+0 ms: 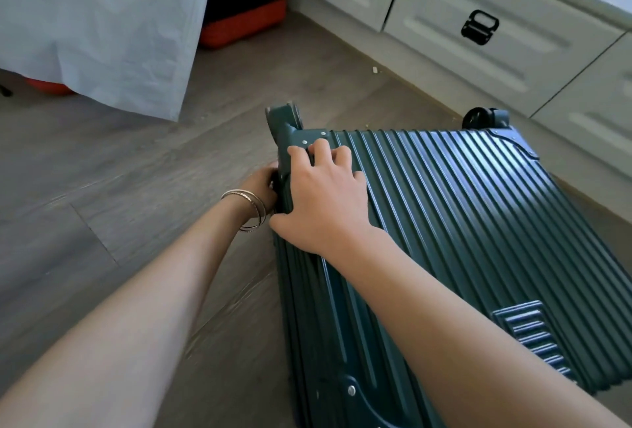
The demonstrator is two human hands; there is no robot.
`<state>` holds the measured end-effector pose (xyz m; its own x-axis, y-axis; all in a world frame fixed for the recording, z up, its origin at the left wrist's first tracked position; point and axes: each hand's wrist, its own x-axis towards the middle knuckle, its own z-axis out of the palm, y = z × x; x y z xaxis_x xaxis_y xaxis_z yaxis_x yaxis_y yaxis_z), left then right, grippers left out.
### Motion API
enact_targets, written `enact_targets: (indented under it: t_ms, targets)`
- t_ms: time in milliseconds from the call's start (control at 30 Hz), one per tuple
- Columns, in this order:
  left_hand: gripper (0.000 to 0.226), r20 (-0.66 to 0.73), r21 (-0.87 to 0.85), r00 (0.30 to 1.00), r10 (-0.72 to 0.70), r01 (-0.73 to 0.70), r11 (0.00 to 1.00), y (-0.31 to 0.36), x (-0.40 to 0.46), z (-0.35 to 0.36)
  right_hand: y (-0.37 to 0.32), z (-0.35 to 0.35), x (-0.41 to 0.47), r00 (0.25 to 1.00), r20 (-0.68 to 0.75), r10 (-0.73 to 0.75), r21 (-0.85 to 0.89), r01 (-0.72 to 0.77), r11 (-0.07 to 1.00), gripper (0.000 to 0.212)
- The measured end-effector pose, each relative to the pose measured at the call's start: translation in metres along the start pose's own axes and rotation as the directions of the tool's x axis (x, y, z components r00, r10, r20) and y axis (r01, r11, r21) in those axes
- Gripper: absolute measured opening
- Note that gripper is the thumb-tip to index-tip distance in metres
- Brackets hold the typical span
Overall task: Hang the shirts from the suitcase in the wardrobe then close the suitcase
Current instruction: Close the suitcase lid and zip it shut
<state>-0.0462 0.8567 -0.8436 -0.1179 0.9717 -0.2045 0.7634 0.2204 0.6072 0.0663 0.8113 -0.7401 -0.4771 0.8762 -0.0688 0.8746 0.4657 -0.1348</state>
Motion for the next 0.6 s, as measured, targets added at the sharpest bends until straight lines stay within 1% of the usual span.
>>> enact_targets:
  t_ms: [100,200,300,333,400,467,500,600]
  targets:
    - [0.036,-0.001,0.041,1.0,0.012,-0.012,0.999,-0.003,0.004,-0.001,0.001,0.0,-0.001,1.0,-0.005,-0.014,0.003,0.014,1.0,0.068]
    - [0.032,-0.014,-0.015,1.0,0.017,-0.017,1.0,-0.005,0.01,-0.002,0.003,0.001,0.0,1.0,-0.009,-0.029,0.0,0.029,1.0,0.065]
    - [0.03,-0.053,-0.116,0.998,0.034,-0.04,0.992,-0.007,0.017,-0.003,0.004,0.003,0.003,0.999,-0.018,-0.034,0.005,0.034,0.999,0.066]
    - [0.029,-0.06,-0.118,0.997,0.04,-0.047,0.992,-0.007,0.02,-0.002,0.004,0.003,0.004,0.999,-0.02,-0.033,0.005,0.033,0.999,0.067]
    - [0.029,-0.042,-0.076,0.999,0.021,-0.025,0.997,-0.008,0.022,-0.002,0.003,0.005,0.007,0.999,-0.022,-0.028,0.003,0.029,1.0,0.069]
    - [0.035,-0.03,-0.049,1.0,0.004,-0.006,0.999,-0.013,0.024,0.002,0.003,0.006,0.009,0.999,-0.03,-0.022,0.001,0.022,1.0,0.069]
    - [0.035,-0.041,-0.034,0.999,0.0,-0.001,0.999,-0.014,0.025,0.003,0.002,0.007,0.01,0.999,-0.036,-0.021,-0.001,0.021,1.0,0.068]
    - [0.025,-0.061,0.016,0.998,-0.01,0.011,1.0,-0.019,0.028,0.003,0.002,0.008,0.01,0.999,-0.037,-0.016,-0.001,0.016,1.0,0.068]
